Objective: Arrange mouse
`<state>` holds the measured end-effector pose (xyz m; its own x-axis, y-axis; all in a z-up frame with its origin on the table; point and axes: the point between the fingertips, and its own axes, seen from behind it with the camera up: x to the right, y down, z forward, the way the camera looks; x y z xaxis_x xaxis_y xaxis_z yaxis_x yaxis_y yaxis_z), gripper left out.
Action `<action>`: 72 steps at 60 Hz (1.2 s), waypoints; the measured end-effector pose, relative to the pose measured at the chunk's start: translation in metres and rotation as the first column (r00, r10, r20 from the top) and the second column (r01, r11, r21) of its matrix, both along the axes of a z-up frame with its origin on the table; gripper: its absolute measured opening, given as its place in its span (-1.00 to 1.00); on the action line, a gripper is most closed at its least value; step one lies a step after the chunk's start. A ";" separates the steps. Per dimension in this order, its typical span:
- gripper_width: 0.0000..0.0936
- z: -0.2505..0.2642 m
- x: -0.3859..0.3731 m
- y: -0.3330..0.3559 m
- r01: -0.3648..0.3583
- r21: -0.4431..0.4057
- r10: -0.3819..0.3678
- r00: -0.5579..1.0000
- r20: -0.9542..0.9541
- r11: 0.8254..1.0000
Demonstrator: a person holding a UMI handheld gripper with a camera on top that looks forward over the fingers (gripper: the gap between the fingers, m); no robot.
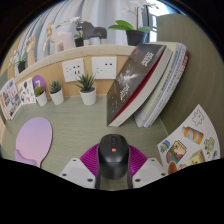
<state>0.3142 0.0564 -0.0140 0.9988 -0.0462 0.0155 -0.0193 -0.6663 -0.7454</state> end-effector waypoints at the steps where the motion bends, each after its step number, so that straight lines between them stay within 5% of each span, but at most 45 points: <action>1: -0.25 0.000 0.000 0.000 0.006 -0.007 -0.006 1.000 -0.004 1.000; 13: -0.28 0.015 0.003 0.002 0.061 -0.057 -0.061 0.998 0.009 0.996; 23: -0.28 0.141 -0.012 0.015 0.093 0.125 -0.101 0.993 0.057 0.988; 34: -0.28 0.294 -0.082 0.015 0.069 0.343 -0.095 0.994 0.061 0.937; 42: -0.28 0.334 -0.160 0.018 -0.005 0.400 -0.020 0.998 0.058 0.916; 51: -0.29 0.277 -0.233 0.034 -0.065 0.328 0.052 0.997 0.050 0.942; 59: -0.29 0.177 -0.271 0.042 -0.082 0.170 0.079 0.997 0.026 0.982; 72: -0.28 0.036 -0.294 0.027 -0.104 -0.050 0.104 0.995 0.000 0.993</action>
